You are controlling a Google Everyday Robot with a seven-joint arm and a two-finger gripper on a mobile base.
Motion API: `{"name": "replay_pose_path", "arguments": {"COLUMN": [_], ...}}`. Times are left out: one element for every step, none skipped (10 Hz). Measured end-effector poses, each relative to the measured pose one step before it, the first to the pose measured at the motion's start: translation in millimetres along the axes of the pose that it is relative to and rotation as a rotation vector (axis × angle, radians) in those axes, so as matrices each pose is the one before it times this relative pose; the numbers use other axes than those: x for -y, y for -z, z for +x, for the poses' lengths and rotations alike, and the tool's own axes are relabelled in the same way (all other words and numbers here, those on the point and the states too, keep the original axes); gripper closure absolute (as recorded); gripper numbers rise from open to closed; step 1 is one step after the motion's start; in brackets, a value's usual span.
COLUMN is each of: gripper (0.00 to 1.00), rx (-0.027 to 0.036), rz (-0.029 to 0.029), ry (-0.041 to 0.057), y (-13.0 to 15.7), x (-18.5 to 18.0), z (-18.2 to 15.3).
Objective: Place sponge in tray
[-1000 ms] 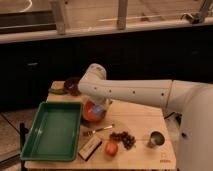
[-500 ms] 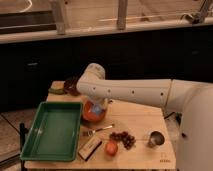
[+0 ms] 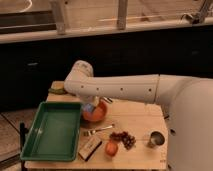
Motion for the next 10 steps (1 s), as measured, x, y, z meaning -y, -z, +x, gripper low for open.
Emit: {"name": "replay_pose_path", "arguments": {"gripper": [1.00, 1.00, 1.00, 1.00, 1.00, 1.00, 1.00, 1.00, 1.00, 1.00], "rx": [0.00172, 0.00416, 0.00230, 0.00452, 0.00667, 0.00606, 0.01115, 0.01287, 0.01651, 0.01068], "rz": [0.00844, 0.00597, 0.00258, 0.00501, 0.00956, 0.00808, 0.00579, 0.00338, 0.00375, -0.00456], "ry": [0.02340, 0.02367, 0.01273, 0.02345, 0.02287, 0.01791, 0.02854, 0.03028, 0.03889, 0.02036], "y": [2.20, 0.66, 0.40, -0.01, -0.50, -1.15, -4.33, -4.83, -6.14, -3.92], "x": [9.12, 7.40, 3.19, 6.40, 8.71, 6.55, 9.74, 10.07, 12.72, 4.73], "z": [-4.49, -4.99, -2.44, -4.59, -5.45, -3.88, -6.28, -7.68, -9.32, -4.84]}}
